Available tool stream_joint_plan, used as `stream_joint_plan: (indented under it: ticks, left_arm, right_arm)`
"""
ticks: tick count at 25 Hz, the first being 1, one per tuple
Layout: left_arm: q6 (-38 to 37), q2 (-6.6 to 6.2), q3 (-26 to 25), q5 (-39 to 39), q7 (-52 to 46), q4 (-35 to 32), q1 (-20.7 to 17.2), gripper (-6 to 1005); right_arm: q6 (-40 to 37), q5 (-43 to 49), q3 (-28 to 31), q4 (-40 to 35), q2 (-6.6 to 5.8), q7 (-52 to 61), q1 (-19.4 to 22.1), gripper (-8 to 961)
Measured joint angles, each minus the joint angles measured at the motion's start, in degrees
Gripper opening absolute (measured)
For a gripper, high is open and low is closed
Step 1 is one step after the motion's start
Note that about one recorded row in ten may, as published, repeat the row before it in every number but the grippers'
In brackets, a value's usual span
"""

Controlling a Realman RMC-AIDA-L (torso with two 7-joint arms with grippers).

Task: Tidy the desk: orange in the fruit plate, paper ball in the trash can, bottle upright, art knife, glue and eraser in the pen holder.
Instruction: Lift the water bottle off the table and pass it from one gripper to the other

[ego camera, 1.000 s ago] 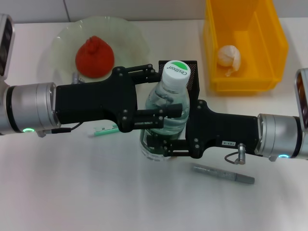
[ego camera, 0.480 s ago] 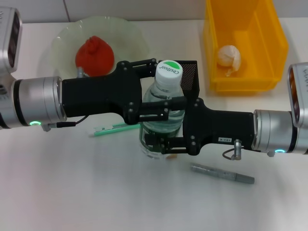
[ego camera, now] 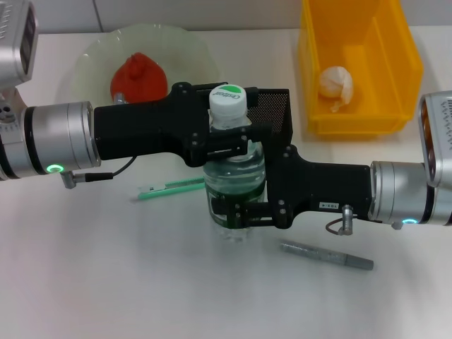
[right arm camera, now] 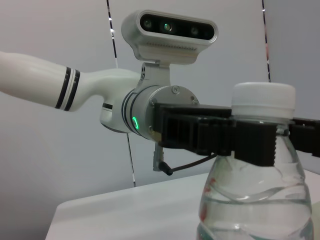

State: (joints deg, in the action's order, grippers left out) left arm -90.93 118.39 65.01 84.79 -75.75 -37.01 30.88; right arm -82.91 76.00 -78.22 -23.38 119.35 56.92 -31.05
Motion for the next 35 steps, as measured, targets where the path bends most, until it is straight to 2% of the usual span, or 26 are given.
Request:
stream_joint_plan:
  ticks: [4, 9, 24, 35]
  left_arm:
    - [-0.39, -0.01, -0.02, -0.04, -0.03, 0.00, -0.10, 648]
    - [-0.44, -0.01, -0.06, -0.26, 0.01, 0.01, -0.44, 448]
    - [-2.92, 0.18, -0.27, -0.66, 0.92, -0.16, -1.08, 433]
    - [-2.91, 0.18, -0.15, -4.11, 1.86, 0.04, -2.44, 432]
  right_arm:
    - [0.17, 0.03, 0.00, 0.00, 0.05, -0.04, 0.15, 758]
    - [0.26, 0.03, -0.01, 0.00, 0.09, -0.12, 0.26, 758]
    - [0.24, -0.32, 0.00, 0.00, 0.18, -0.78, 0.55, 758]
    - [-1.12, -0.47, 0.06, -0.12, 0.23, -0.62, 0.62, 760]
